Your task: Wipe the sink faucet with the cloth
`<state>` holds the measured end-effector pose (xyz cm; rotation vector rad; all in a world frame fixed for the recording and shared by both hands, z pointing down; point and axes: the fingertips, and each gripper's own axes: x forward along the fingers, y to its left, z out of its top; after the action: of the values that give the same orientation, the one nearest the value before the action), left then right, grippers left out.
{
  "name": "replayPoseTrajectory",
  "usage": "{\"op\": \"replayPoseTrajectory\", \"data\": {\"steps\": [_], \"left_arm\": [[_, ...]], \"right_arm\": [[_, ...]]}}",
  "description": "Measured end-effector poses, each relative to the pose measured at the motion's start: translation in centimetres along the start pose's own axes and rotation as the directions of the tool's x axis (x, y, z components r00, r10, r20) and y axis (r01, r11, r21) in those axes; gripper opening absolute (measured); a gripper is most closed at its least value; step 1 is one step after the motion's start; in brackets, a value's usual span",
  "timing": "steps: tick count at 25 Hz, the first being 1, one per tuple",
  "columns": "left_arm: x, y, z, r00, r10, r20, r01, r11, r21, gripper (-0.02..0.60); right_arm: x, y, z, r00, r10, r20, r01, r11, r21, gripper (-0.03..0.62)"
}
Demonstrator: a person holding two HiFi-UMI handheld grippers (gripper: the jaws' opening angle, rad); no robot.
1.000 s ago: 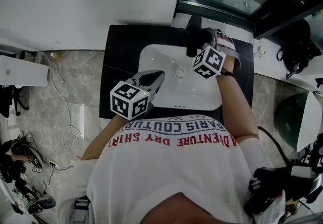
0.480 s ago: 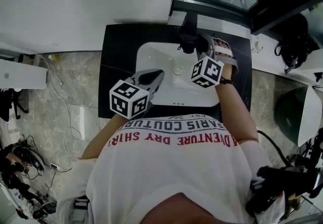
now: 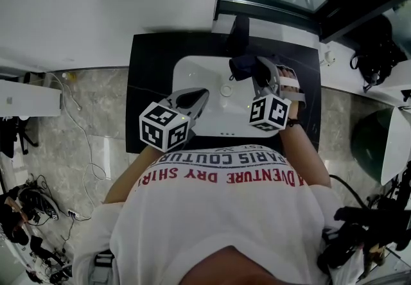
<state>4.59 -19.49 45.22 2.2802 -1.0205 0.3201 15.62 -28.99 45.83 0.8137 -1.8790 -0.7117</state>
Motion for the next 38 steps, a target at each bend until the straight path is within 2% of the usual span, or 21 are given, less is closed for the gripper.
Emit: {"op": "replayPoseTrajectory", "data": {"steps": [3,5,9,14,19,25,38], "left_arm": [[0.1,0.8,0.1,1.000,0.013,0.002,-0.013,1.000,-0.011,0.002],[0.3,1.4,0.3,1.000,0.020,0.000,-0.020,1.000,-0.017,0.002],[0.7,2.1,0.3,1.000,0.027,-0.005,-0.028,0.999,-0.027,0.002],[1.1,2.5,0.2,0.999,0.028,-0.018,-0.028,0.999,-0.027,0.002],[1.2,2.6,-0.1,0.999,0.034,-0.024,-0.035,0.999,-0.031,0.002],[1.0,2.9,-0.5,0.999,0.043,-0.030,-0.044,0.998,-0.035,0.002],[0.8,2.6,-0.8,0.999,0.039,-0.032,-0.040,0.998,-0.038,0.002]], "right_arm": [[-1.6,2.0,0.1,0.999,0.024,0.044,-0.025,0.999,0.020,0.083],[-1.8,3.9,-0.5,0.997,0.064,0.037,-0.064,0.998,0.007,0.082],[0.5,7.2,-3.1,0.990,0.139,-0.023,-0.140,0.990,-0.022,0.081],[5.9,7.5,-5.4,0.980,0.169,-0.102,-0.172,0.985,-0.018,0.083],[9.8,5.2,-5.4,0.984,0.145,-0.107,-0.145,0.989,0.013,0.083],[11.9,2.2,-5.3,0.991,0.088,-0.102,-0.088,0.996,0.008,0.083],[11.4,1.3,-3.9,0.994,0.082,-0.071,-0.081,0.997,0.019,0.081]]}}
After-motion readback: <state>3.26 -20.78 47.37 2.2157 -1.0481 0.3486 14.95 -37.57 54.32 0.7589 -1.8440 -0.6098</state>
